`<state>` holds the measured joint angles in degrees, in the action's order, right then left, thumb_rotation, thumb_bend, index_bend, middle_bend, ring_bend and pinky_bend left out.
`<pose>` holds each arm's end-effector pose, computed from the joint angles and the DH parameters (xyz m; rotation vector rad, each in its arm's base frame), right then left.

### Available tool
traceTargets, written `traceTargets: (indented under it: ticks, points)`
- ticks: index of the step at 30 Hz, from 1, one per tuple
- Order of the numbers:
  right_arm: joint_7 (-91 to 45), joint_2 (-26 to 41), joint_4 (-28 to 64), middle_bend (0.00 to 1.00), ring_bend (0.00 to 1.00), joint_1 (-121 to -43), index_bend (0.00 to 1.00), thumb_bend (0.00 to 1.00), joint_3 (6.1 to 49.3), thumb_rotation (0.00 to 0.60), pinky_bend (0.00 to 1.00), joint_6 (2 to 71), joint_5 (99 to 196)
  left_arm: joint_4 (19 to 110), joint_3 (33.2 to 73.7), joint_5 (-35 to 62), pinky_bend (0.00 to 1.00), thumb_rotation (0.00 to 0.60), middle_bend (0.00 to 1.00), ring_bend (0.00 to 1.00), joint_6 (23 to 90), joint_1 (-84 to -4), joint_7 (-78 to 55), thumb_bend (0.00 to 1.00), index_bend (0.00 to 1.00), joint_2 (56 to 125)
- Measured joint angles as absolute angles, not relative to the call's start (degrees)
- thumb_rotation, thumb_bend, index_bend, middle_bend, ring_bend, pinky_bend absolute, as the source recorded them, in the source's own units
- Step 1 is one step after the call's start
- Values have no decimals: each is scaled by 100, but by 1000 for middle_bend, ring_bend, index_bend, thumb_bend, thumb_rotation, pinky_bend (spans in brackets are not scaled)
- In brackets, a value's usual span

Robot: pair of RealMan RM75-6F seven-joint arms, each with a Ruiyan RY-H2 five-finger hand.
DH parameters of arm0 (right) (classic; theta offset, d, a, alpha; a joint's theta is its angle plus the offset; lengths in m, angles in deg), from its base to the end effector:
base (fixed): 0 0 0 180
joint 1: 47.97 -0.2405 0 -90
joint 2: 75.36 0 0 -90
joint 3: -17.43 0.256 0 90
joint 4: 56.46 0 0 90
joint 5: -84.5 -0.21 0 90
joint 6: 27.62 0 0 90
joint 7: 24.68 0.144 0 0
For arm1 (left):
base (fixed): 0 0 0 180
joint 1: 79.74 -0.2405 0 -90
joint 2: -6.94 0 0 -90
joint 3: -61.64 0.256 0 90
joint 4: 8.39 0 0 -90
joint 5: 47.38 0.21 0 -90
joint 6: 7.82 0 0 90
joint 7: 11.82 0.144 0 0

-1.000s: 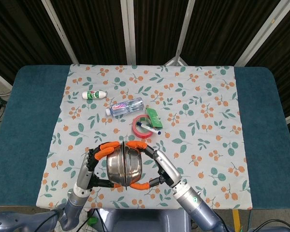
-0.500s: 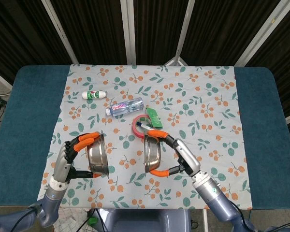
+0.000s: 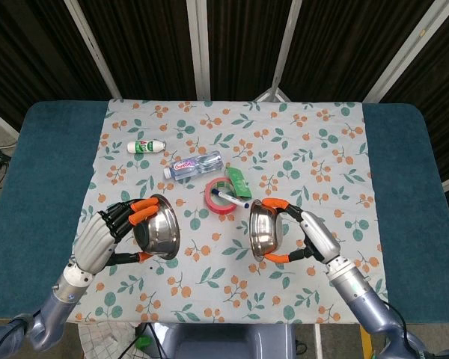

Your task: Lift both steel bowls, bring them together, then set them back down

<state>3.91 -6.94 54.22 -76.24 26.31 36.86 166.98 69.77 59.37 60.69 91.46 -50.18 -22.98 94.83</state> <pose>-0.1416 -0.2663 0.0843 1.5332 -1.6617 1.5787 -0.1540 0.2513 0.0635 -1.6859 -0.5751 -1.8662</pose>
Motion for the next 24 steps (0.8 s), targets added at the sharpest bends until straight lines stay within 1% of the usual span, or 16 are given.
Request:
traceTargets:
  ticks: [4, 11, 14, 20, 24]
  points:
    - [-314, -755, 5174, 331, 510, -7557, 570, 70, 2518, 600, 204, 3834, 16902, 7627, 5987, 5825, 424, 600, 214, 247, 8699, -5061, -1872, 0, 172, 9010]
    - [-1911, -1122, 5052, 331, 510, -7475, 570, 70, 2316, 600, 204, 3944, 17254, 8832, 6056, 4683, 424, 600, 214, 247, 7417, -5107, -923, 0, 173, 8159]
    - [-2498, -1262, 5102, 331, 510, -7435, 570, 70, 2231, 600, 204, 3961, 17345, 9220, 6043, 4116, 424, 600, 218, 251, 6922, -5099, -441, 0, 173, 7906]
    - [-3582, -1502, 5371, 331, 510, -7372, 570, 70, 2080, 600, 204, 3909, 17424, 9630, 5955, 3251, 426, 600, 227, 255, 6198, -5023, 181, 0, 173, 7646]
    - [-4229, -1579, 5656, 331, 510, -7365, 570, 70, 2004, 600, 204, 3762, 17336, 9898, 5945, 2922, 433, 600, 232, 260, 5955, -4983, 513, 0, 172, 7562]
